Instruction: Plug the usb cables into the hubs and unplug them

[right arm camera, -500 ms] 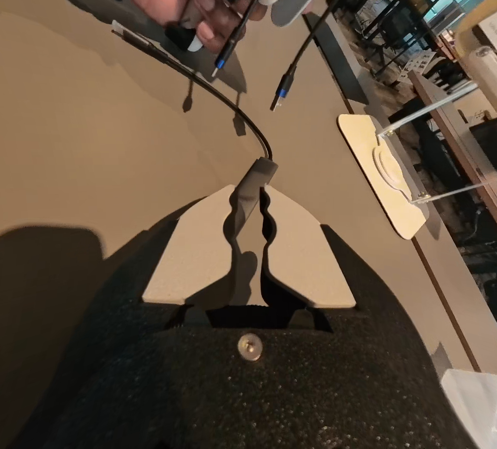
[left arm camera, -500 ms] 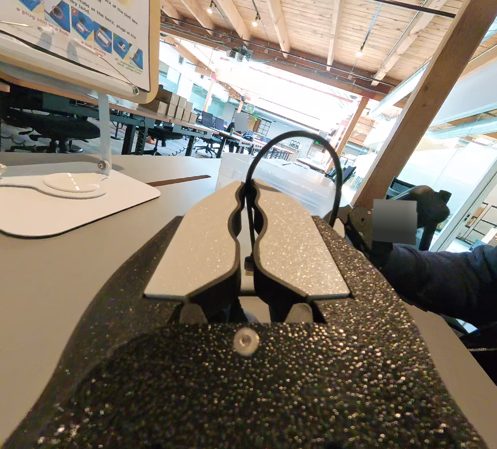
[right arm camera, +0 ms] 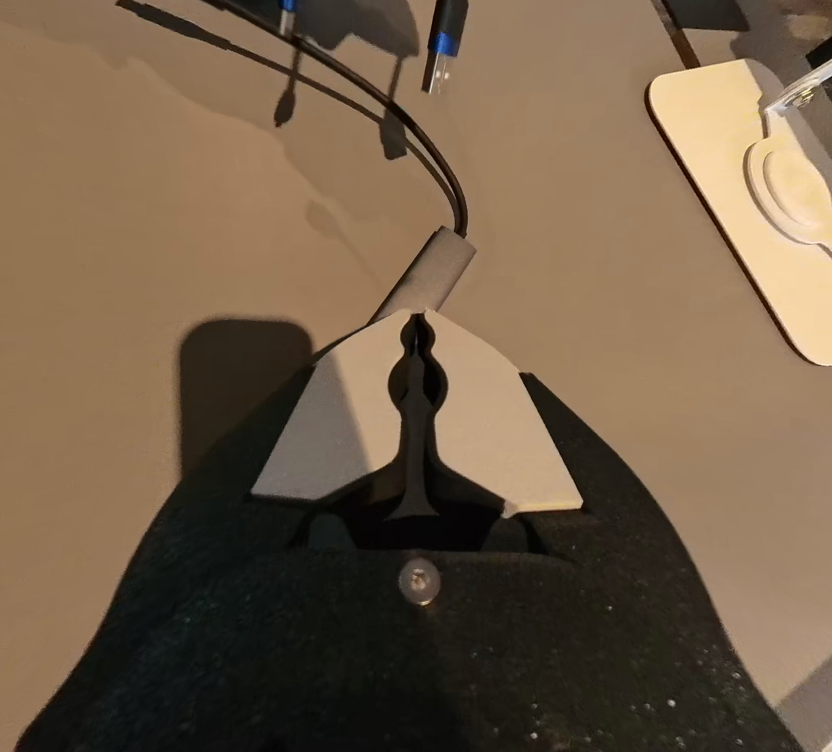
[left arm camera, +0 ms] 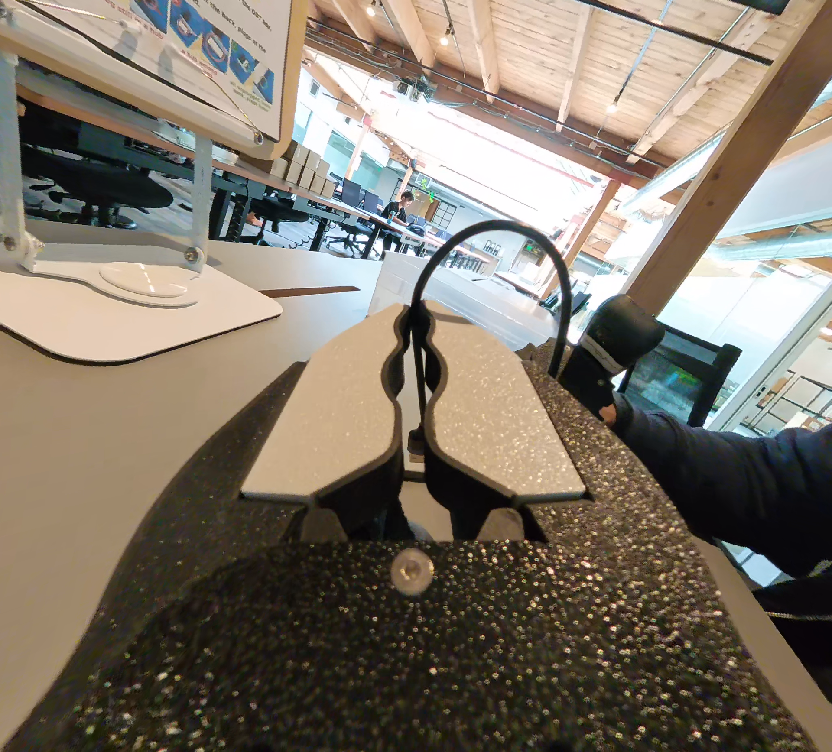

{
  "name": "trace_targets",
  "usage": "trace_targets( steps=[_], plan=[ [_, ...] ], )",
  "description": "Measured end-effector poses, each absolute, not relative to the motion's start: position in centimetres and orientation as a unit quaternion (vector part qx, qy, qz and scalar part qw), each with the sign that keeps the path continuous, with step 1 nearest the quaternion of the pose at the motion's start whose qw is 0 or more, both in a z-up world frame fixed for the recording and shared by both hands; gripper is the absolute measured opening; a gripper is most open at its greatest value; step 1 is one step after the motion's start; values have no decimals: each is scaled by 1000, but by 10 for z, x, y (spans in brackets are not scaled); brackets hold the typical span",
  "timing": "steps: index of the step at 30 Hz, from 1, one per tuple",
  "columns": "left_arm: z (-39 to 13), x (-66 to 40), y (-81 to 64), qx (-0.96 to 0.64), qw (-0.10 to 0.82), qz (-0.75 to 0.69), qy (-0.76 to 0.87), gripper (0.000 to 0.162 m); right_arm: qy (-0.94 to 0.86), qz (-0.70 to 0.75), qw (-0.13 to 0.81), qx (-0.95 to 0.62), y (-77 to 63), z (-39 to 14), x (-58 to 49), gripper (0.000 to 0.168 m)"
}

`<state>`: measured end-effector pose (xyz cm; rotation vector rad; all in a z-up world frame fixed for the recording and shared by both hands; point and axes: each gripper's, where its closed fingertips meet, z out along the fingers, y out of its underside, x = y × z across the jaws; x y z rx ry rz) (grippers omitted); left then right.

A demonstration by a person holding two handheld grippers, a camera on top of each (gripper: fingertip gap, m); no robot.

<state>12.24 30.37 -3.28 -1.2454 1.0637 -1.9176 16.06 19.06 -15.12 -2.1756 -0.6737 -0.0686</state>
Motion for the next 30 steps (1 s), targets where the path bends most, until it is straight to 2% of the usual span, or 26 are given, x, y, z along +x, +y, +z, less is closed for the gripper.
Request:
trace_targets(
  steps=[11,22,30],
  plan=[
    [-32,123,299,-460,291,-734,406,3,-234,-28,422,-875,194,-147,161,23],
    [-27,125,275,-435,265,-747,427,3,-230,-22,500,-835,218,-113,128,28],
    [-17,131,269,-459,325,-711,423,3,-251,-19,529,-811,212,-113,100,28]
  ],
)
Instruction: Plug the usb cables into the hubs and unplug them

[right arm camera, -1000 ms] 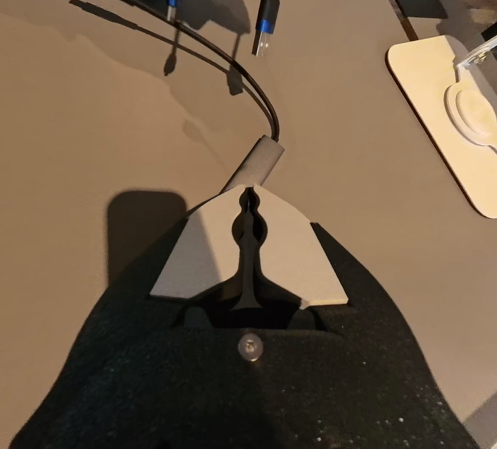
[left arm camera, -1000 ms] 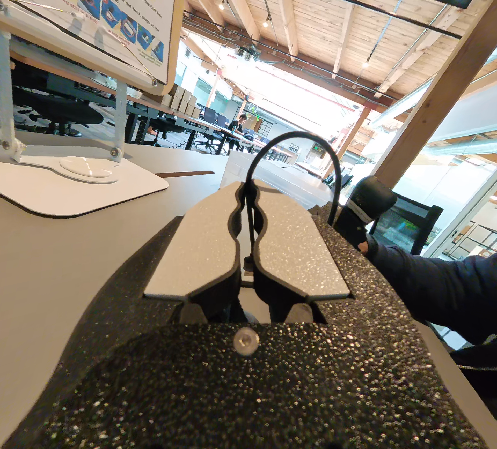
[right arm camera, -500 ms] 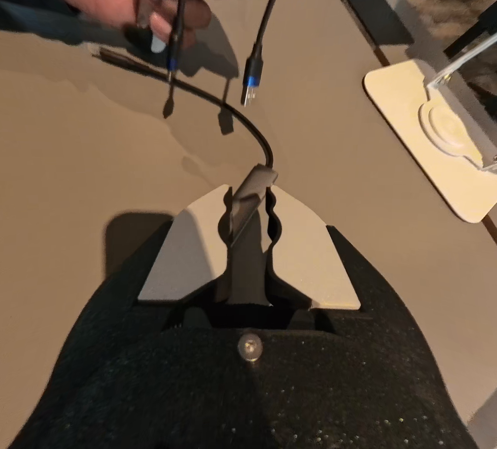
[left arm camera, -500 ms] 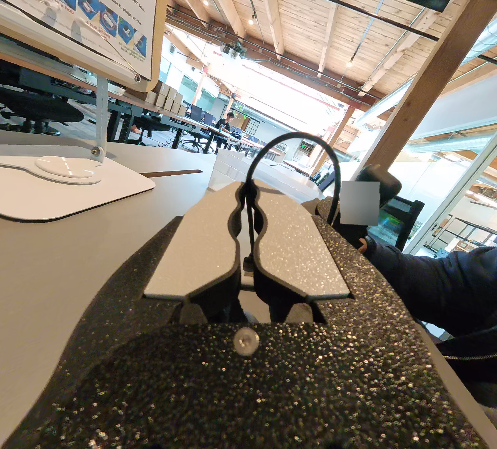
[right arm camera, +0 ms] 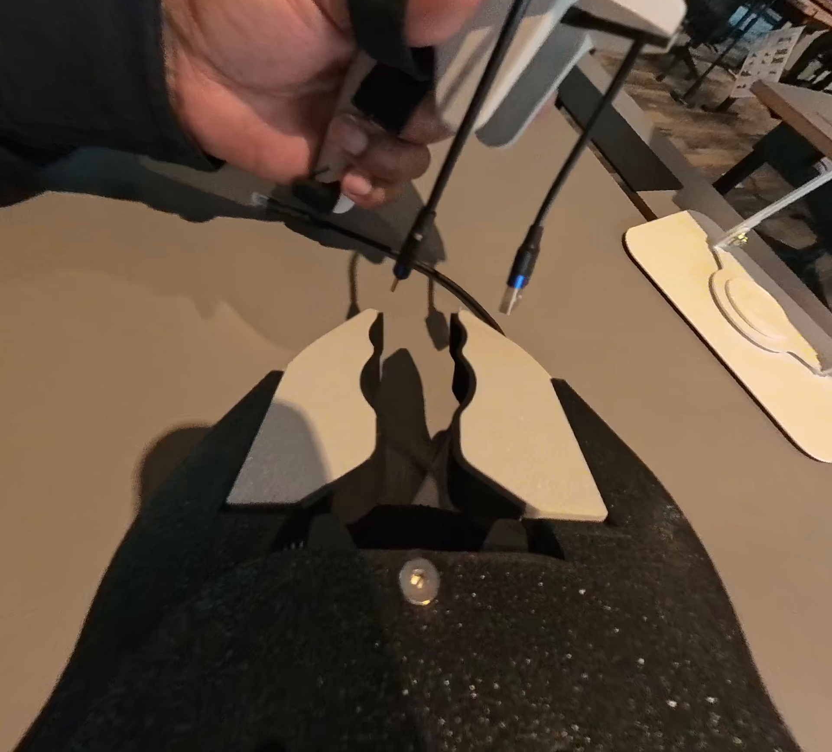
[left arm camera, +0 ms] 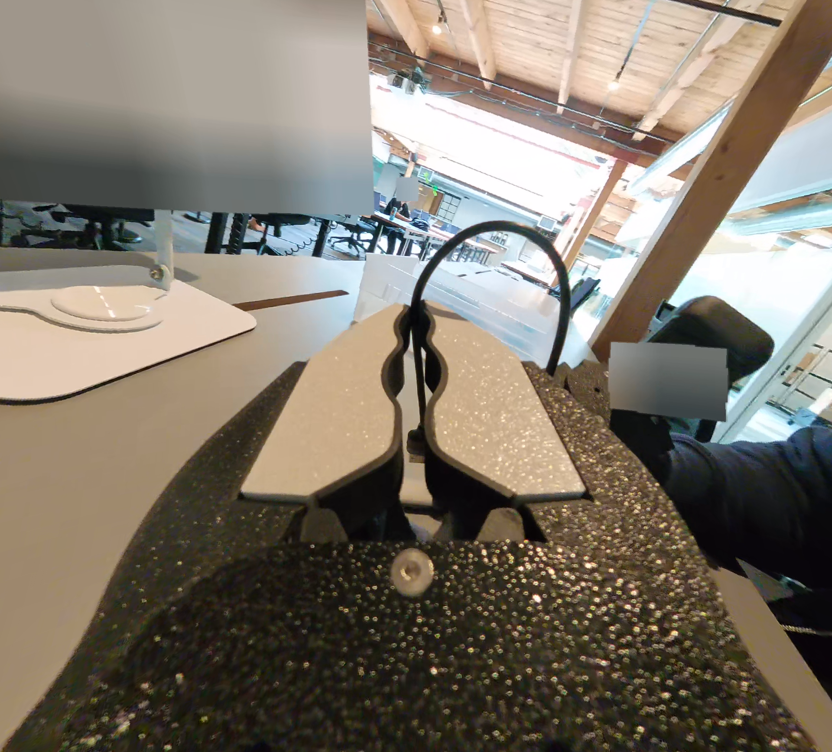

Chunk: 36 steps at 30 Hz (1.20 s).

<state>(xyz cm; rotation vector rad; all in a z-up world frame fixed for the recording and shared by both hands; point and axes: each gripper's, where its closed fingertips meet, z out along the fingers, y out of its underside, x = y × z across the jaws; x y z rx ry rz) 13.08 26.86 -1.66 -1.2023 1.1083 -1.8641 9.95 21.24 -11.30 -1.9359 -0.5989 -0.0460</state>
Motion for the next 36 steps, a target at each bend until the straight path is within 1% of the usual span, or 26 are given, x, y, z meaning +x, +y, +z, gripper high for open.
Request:
trace_targets(
  steps=[5,9,11,13,18,21,22,25,28,33,36],
  plan=[
    [-25,138,259,-468,338,-690,437,3,-240,-2,551,-799,211,-105,92,28],
    [-29,141,255,-472,339,-686,438,3,-231,13,551,-802,210,-109,91,28],
    [-29,141,254,-470,338,-688,438,3,-227,0,551,-803,211,-110,94,24],
    [-29,141,253,-469,340,-685,441,3,-232,-16,553,-800,211,-109,96,11],
    [-30,141,249,-461,329,-688,455,3,-237,-72,542,-803,209,-111,108,7],
    [-33,140,247,-454,312,-682,482,3,-234,-81,537,-806,206,-109,115,7],
    [-35,139,249,-454,309,-676,492,7,-233,-80,535,-808,204,-108,118,7],
    [-43,135,263,-469,306,-642,523,33,-228,-87,528,-814,200,-107,128,7],
    [-52,127,284,-482,331,-588,558,47,-226,-109,518,-817,197,-107,140,7],
    [-51,104,298,-444,374,-511,634,52,-220,-140,510,-820,193,-103,154,7],
    [-22,90,286,-364,438,-491,659,52,-219,-145,501,-825,191,-104,158,7]
  ],
)
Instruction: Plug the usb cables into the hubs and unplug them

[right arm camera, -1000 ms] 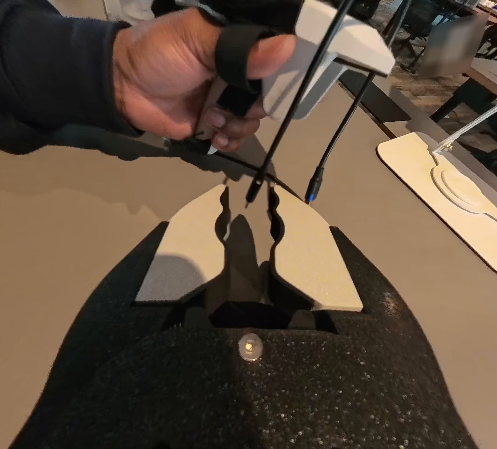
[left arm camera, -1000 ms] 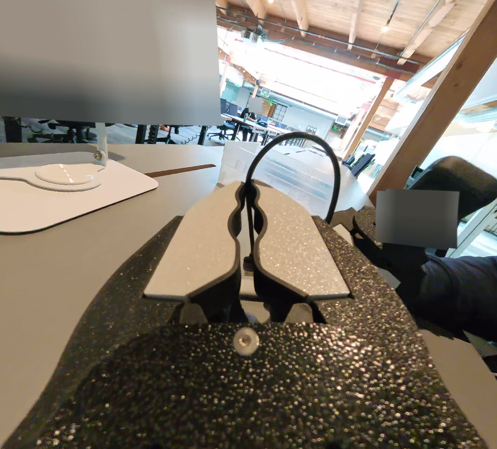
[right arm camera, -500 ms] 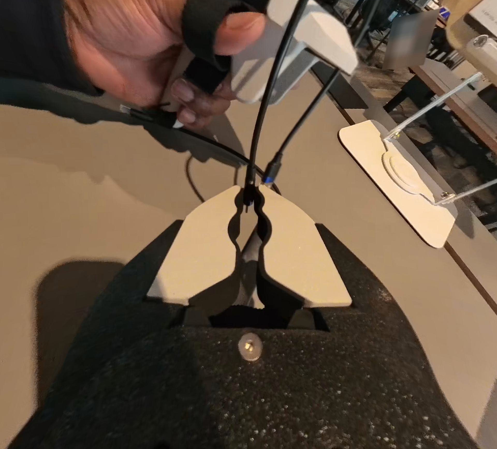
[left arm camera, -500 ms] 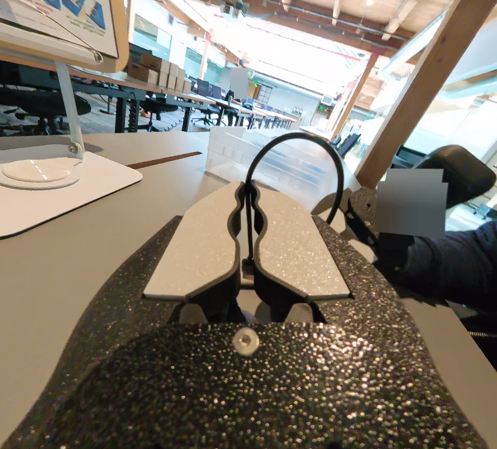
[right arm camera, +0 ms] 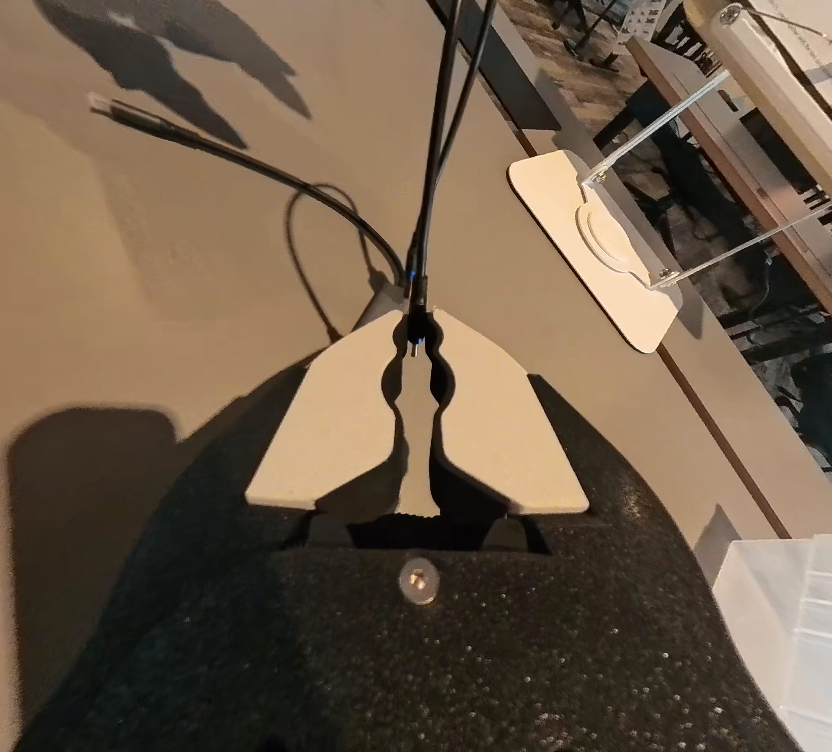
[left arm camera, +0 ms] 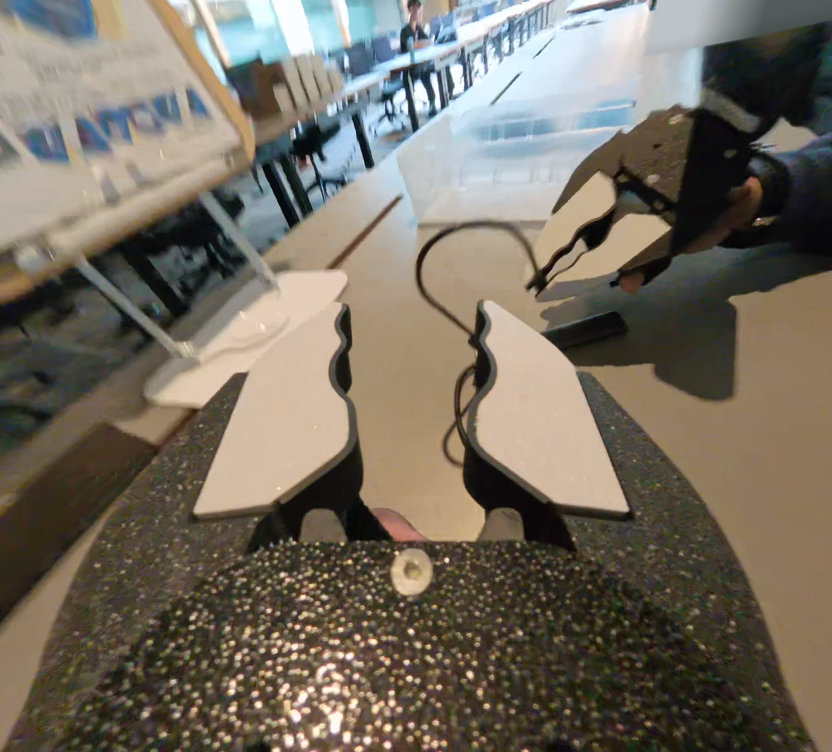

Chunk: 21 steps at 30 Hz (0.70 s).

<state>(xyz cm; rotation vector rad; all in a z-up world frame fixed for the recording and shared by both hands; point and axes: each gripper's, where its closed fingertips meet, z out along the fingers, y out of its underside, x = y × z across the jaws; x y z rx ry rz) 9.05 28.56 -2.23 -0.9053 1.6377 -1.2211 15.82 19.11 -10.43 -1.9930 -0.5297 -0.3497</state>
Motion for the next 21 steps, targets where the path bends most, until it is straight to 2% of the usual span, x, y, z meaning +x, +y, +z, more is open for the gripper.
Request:
trace_targets(
  steps=[3,6,10,14,21],
  plan=[
    [13,77,245,-248,485,-515,662,45,-217,-143,490,-832,190,-109,160,7],
    [17,73,202,-168,487,-511,688,41,-219,-137,487,-835,190,-111,158,7],
    [-28,102,173,-172,462,-429,757,40,-228,-131,479,-837,190,-116,152,7],
    [-76,121,173,-175,461,-310,813,31,-253,-133,473,-834,190,-118,144,7],
    [-90,121,176,-148,467,-240,838,15,-271,-143,455,-836,187,-122,140,7]
  ],
)
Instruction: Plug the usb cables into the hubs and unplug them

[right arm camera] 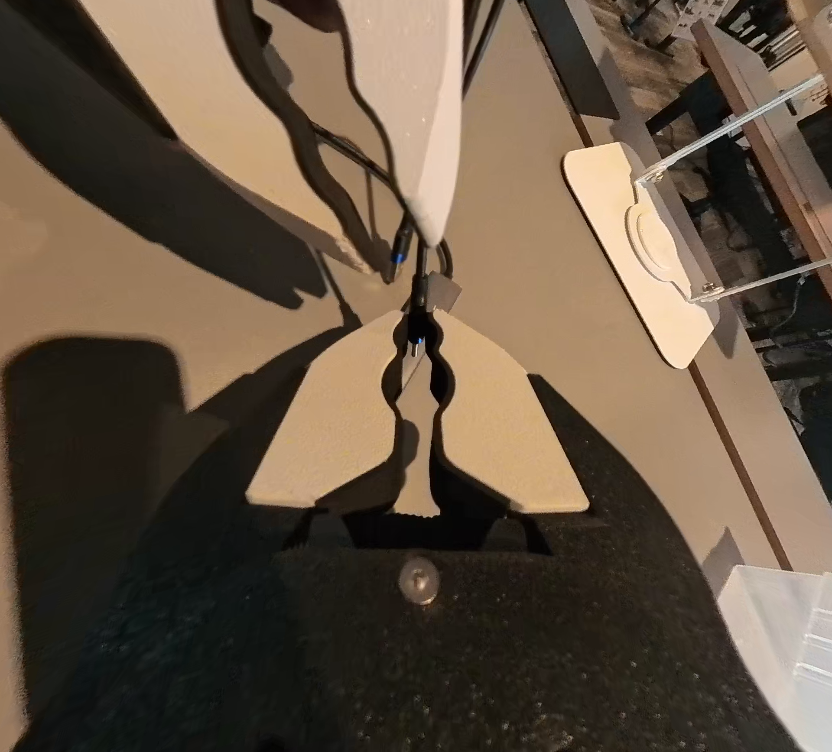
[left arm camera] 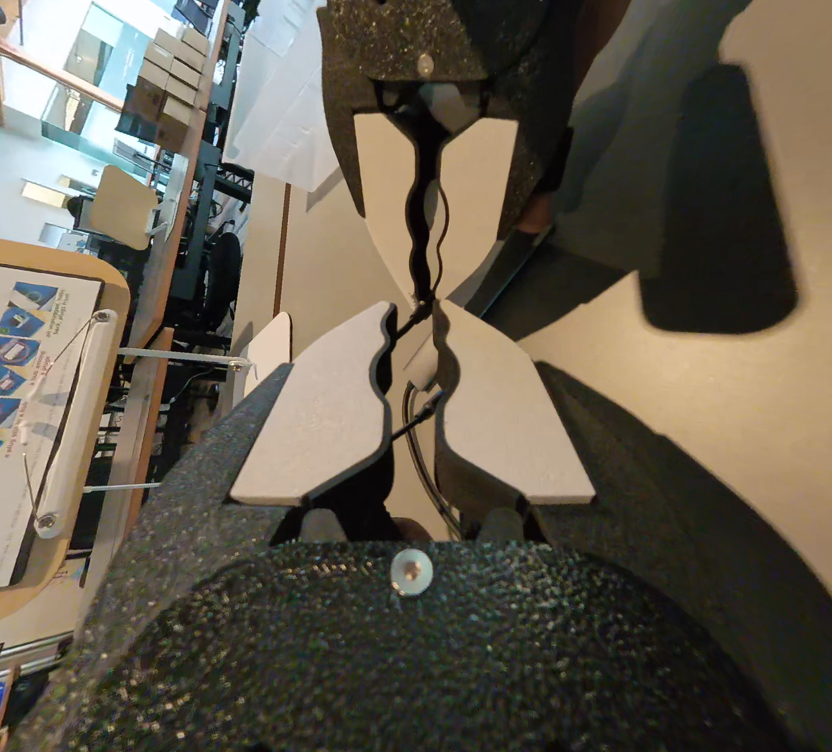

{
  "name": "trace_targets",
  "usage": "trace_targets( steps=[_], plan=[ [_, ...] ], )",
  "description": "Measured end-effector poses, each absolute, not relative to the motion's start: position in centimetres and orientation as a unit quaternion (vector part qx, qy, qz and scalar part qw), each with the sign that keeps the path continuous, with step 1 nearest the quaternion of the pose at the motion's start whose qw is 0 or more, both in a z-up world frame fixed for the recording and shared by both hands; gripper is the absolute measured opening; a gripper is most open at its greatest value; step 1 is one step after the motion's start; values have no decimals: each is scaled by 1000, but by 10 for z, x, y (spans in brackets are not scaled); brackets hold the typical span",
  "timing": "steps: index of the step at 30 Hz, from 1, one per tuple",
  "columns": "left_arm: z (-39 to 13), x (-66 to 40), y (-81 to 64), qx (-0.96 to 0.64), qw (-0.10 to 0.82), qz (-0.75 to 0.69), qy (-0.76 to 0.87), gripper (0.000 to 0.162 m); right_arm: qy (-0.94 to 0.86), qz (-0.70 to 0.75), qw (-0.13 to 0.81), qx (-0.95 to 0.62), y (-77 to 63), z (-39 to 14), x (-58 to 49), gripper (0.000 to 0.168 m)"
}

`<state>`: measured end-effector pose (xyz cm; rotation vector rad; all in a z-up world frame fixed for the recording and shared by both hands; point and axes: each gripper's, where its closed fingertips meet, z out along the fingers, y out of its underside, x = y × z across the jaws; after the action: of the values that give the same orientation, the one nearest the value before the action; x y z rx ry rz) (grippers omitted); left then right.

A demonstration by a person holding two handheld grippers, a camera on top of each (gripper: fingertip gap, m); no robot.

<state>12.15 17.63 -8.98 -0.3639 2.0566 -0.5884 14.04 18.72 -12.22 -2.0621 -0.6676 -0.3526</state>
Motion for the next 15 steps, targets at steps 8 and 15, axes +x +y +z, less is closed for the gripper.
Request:
trace_targets(
  steps=[8,15],
  plan=[
    [-63,113,161,-124,486,-255,826,15,-259,-126,429,-856,185,-133,142,7],
    [-80,121,168,-157,473,-209,841,22,-282,-118,422,-854,183,-136,133,7]
  ],
)
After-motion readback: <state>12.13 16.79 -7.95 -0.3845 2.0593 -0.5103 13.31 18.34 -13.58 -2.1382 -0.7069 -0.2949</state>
